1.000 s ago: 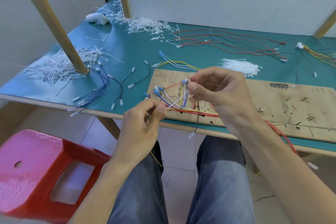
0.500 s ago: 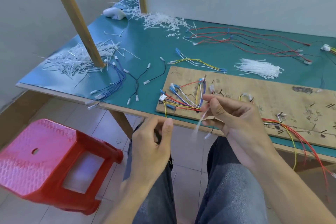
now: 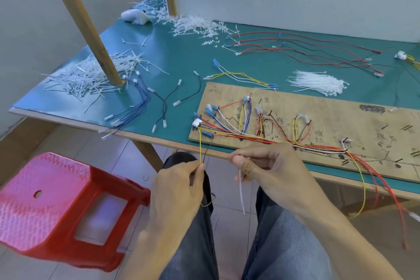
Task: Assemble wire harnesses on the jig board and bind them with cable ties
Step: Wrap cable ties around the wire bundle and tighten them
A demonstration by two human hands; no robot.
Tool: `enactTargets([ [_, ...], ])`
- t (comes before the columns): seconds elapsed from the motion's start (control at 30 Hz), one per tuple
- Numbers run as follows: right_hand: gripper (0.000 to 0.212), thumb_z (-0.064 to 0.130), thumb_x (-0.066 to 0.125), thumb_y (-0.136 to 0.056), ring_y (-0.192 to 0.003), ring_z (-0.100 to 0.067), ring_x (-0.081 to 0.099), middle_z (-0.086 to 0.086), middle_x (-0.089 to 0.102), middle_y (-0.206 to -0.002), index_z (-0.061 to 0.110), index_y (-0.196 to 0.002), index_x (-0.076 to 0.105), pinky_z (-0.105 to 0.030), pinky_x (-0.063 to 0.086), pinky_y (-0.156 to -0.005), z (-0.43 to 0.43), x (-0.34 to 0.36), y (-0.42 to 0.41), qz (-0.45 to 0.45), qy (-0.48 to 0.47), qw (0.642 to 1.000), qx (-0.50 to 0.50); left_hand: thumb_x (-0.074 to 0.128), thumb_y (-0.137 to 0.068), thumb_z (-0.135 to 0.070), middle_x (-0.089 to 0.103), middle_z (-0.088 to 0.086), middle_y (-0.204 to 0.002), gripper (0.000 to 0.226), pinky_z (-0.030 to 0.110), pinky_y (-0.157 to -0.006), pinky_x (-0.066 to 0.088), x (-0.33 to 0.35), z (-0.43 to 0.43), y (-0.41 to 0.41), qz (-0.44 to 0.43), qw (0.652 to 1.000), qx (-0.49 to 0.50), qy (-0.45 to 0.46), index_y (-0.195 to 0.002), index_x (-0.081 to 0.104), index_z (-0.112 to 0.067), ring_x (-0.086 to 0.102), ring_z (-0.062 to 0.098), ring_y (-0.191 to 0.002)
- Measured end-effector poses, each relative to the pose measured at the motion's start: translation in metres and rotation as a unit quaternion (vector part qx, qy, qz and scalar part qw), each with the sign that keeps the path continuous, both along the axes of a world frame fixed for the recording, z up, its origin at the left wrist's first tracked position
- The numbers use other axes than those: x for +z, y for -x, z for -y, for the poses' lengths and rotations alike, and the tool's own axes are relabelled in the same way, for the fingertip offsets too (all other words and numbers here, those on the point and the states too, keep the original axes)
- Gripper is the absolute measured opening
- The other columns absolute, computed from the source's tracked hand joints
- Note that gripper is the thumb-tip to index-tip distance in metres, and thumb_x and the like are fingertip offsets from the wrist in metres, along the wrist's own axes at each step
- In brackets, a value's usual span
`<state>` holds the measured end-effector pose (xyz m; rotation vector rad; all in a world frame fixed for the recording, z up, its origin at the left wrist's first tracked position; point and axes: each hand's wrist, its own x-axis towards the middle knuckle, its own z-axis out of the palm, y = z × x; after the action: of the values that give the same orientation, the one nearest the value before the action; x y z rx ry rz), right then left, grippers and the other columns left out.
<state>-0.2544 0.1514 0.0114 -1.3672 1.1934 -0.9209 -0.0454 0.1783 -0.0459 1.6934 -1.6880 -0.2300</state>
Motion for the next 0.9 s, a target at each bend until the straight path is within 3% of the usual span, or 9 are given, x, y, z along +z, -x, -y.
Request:
enactTargets([
  [0.13,0.009,0.02,0.078,-0.094,-0.071,-0.019,0.077,0.007,0.08,-0.104,0.021,-0.099,0.085,-0.029,0.061,-0.069,-0.001,-0.01,-0.016,-0.063,0.001,0.997,0.039,0.061,-0.097,-0.041,0.067,-0.021,-0.068,0.023,-0.001,-0.065,0.044,0.003,-0.003,-0.001,-0.009,1.0,0.008,-0.003,-0.091,0.08,-0.029,0.058,-0.007,-0.054],
  [0.2,0.009,0.021,0.076,-0.097,-0.073,-0.017,0.077,0.006,0.079,-0.108,0.021,-0.1,0.085,-0.026,0.059,-0.07,-0.003,-0.012,-0.021,-0.056,-0.038,0.994,0.085,0.069,-0.096,-0.041,0.072,-0.02,-0.068,0.015,0.01,-0.062,0.054,0.008,-0.001,0.001,-0.133,0.99,-0.001,-0.056,-0.09,0.08,-0.033,0.069,-0.003,-0.06],
  [0.3,0.015,0.023,0.071,-0.102,-0.072,-0.019,0.071,-0.013,0.079,-0.086,0.015,-0.1,0.083,-0.026,0.058,-0.071,-0.01,-0.012,-0.019,-0.025,-0.111,0.98,0.161,0.074,-0.096,-0.036,0.079,-0.009,-0.077,0.012,0.032,-0.061,0.064,0.019,0.003,0.007,-0.33,0.932,-0.023,-0.149,-0.088,0.082,-0.032,0.077,0.014,-0.066],
  [0.4,0.017,0.026,0.071,-0.101,-0.069,-0.018,0.067,-0.005,0.076,-0.074,0.016,-0.1,0.084,-0.028,0.055,-0.068,-0.016,-0.009,-0.005,-0.001,-0.146,0.975,0.166,0.075,-0.095,-0.027,0.081,-0.002,-0.088,0.009,0.028,-0.054,0.06,0.026,0.007,0.015,-0.41,0.892,-0.041,-0.185,-0.093,0.083,-0.028,0.077,0.024,-0.064],
  [0.5,0.014,0.027,0.073,-0.1,-0.063,-0.016,0.062,-0.002,0.071,-0.068,0.02,-0.097,0.085,-0.028,0.053,-0.065,-0.019,-0.004,0.009,-0.022,-0.143,0.977,0.157,0.075,-0.095,-0.025,0.081,-0.006,-0.092,0.013,0.024,-0.039,0.048,0.024,0.009,0.025,-0.409,0.889,-0.048,-0.2,-0.107,0.081,-0.023,0.076,0.025,-0.061],
  [0.57,0.014,0.025,0.073,-0.1,-0.062,-0.016,0.061,-0.005,0.07,-0.067,0.02,-0.094,0.085,-0.027,0.052,-0.064,-0.019,-0.001,0.017,-0.045,-0.133,0.976,0.166,0.075,-0.095,-0.029,0.081,-0.008,-0.093,0.016,0.023,-0.037,0.044,0.022,0.009,0.033,-0.399,0.893,-0.051,-0.203,-0.111,0.077,-0.026,0.076,0.024,-0.06],
  [0.63,0.013,0.024,0.074,-0.099,-0.062,-0.016,0.064,-0.005,0.071,-0.067,0.023,-0.093,0.085,-0.026,0.053,-0.065,-0.017,0.002,0.024,-0.076,-0.124,0.974,0.172,0.072,-0.098,-0.036,0.08,-0.013,-0.09,0.012,0.023,-0.043,0.05,0.022,0.005,0.044,-0.361,0.914,-0.053,-0.176,-0.106,0.077,-0.029,0.076,0.019,-0.06],
  [0.77,0.016,0.019,0.074,-0.098,-0.062,-0.017,0.068,-0.005,0.077,-0.074,0.018,-0.085,0.084,-0.026,0.055,-0.062,-0.009,0.01,0.04,-0.142,-0.108,0.973,0.147,0.062,-0.098,-0.051,0.074,-0.027,-0.086,0.026,0.024,-0.064,0.059,0.023,-0.003,0.061,-0.23,0.97,-0.036,-0.072,-0.106,0.075,-0.031,0.073,-0.002,-0.068],
  [0.9,0.017,0.018,0.076,-0.096,-0.054,-0.014,0.063,-0.009,0.075,-0.07,0.017,-0.081,0.083,-0.022,0.05,-0.054,0.0,0.022,0.062,-0.142,-0.083,0.983,0.078,0.057,-0.101,-0.046,0.068,-0.027,-0.1,0.027,0.032,-0.073,0.06,0.02,0.0,0.06,-0.156,0.986,-0.051,-0.034,-0.121,0.071,-0.033,0.068,0.003,-0.086],
])
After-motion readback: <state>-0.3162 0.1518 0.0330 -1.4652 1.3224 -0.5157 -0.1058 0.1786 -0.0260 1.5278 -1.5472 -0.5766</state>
